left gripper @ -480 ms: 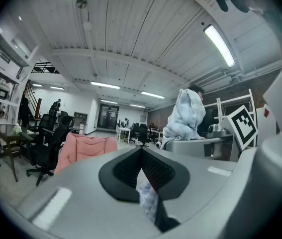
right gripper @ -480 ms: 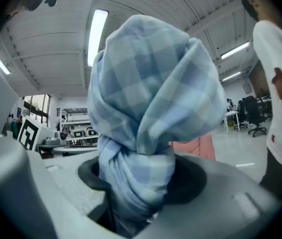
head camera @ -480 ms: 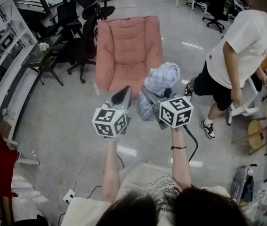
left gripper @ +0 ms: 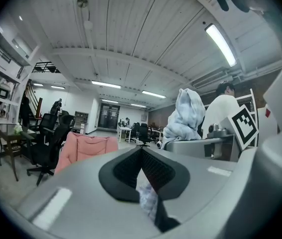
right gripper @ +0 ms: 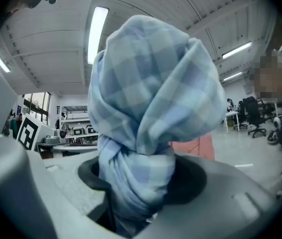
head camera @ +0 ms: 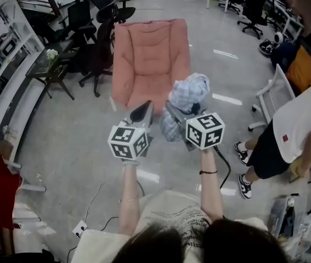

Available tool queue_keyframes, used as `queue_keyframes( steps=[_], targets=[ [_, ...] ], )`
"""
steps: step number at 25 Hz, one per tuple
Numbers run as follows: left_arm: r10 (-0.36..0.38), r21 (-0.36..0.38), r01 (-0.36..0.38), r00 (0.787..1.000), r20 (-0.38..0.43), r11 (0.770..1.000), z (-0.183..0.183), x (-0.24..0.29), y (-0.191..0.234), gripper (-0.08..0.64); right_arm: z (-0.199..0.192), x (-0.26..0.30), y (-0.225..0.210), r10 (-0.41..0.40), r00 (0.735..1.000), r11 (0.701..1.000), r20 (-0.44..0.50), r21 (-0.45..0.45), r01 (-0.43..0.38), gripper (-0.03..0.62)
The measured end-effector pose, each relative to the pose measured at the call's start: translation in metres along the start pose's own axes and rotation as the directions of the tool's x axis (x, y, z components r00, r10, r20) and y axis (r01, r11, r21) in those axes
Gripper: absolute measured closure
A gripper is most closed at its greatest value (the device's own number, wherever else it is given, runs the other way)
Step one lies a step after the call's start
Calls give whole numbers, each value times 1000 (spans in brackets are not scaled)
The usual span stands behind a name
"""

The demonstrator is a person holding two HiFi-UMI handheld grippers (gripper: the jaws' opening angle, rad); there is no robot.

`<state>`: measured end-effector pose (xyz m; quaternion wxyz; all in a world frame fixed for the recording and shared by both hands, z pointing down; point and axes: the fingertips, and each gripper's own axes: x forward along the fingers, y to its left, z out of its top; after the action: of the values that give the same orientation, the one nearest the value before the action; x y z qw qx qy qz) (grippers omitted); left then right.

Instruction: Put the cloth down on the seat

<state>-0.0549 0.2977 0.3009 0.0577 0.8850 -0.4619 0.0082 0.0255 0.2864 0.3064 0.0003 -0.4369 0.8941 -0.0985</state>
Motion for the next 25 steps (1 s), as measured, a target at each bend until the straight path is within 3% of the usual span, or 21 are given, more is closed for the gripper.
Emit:
queue_keyframes(
  steps=[15,25],
  targets=[
    [52,-14,-52,998,-29,999,-14,19,2,555,-2,11,-30,20,999,1000,-32,-4,-20,334],
    [77,-38,-80,995,-66,996,-28,30,33,555,-17,41,-45,23,998,999,-65,40,-21,334]
  ],
)
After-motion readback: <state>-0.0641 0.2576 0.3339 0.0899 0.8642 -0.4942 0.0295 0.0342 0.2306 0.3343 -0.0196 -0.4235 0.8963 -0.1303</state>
